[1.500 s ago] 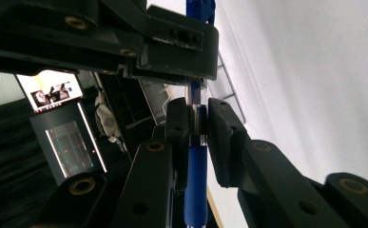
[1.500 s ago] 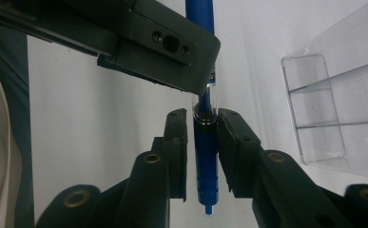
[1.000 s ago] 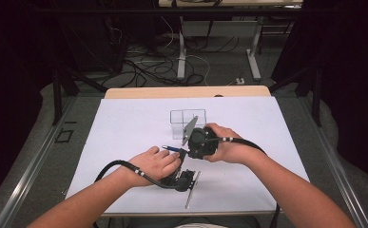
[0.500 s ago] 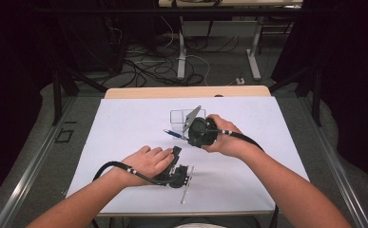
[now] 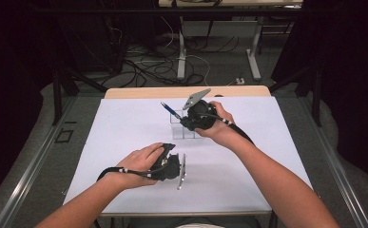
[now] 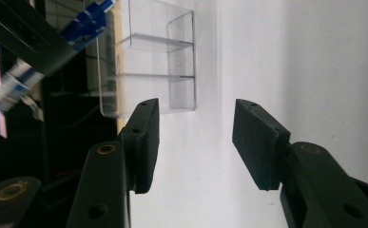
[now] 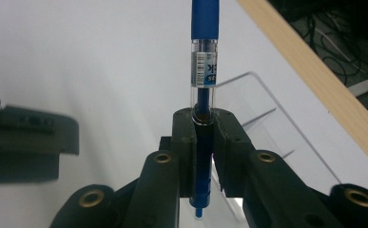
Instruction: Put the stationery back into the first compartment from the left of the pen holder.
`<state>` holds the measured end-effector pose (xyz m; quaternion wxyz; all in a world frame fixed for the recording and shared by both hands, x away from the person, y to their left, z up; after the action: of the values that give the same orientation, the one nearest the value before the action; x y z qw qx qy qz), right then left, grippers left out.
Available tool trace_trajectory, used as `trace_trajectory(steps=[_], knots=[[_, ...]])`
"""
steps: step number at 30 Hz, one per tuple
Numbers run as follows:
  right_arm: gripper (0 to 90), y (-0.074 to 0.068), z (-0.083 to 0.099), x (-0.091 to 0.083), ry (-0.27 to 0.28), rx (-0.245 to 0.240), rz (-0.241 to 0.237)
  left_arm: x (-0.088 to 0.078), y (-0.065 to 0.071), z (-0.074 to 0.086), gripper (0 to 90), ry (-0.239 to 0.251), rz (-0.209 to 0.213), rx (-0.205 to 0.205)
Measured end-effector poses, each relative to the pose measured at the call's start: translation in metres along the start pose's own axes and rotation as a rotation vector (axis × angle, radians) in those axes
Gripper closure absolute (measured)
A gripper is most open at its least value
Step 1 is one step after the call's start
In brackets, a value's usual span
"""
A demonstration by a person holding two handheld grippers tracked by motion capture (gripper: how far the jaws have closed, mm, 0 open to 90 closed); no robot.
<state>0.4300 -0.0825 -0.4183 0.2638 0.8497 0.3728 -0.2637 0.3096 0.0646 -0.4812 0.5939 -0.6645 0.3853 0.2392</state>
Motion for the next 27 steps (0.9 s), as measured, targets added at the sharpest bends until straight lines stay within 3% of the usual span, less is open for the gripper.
trace_trajectory(steps=[2,5,12,15,19,23,27], knots=[[80.0,0.004,-0.004,0.004,0.028,0.036,0.001,0.002,-0.005,0.007,47.5,0.031,0.006,-0.084],[80.0,0.009,-0.009,0.011,0.072,0.098,0.02,0.004,-0.011,0.016,44.8,0.053,0.016,-0.168],[80.0,0.015,-0.018,0.029,0.155,0.193,0.064,0.004,-0.03,0.041,42.6,0.079,0.043,-0.41],[80.0,0.016,-0.018,0.038,0.176,0.234,0.078,0.003,-0.038,0.052,40.9,0.138,0.063,-0.55],[80.0,0.016,-0.016,0.049,0.157,0.253,0.09,0.002,-0.049,0.066,36.2,0.214,0.088,-0.737],[80.0,0.015,-0.013,0.057,0.151,0.268,0.102,0.001,-0.059,0.078,29.8,0.248,0.085,-0.849],[80.0,0.013,-0.011,0.065,0.161,0.282,0.116,0.001,-0.064,0.084,23.6,0.281,0.075,-0.929]])
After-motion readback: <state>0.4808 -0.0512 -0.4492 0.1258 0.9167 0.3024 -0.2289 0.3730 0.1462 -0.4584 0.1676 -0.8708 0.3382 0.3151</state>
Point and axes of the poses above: each handheld gripper's, and its own axes: x roughly forward along the jaws, z roughly out of its underside, y roughly to its right, the point moved 1 cm from there along x, roughly forward along the jaws, and after that the axes turned 11 degrees about z, right-handed, at the moved point
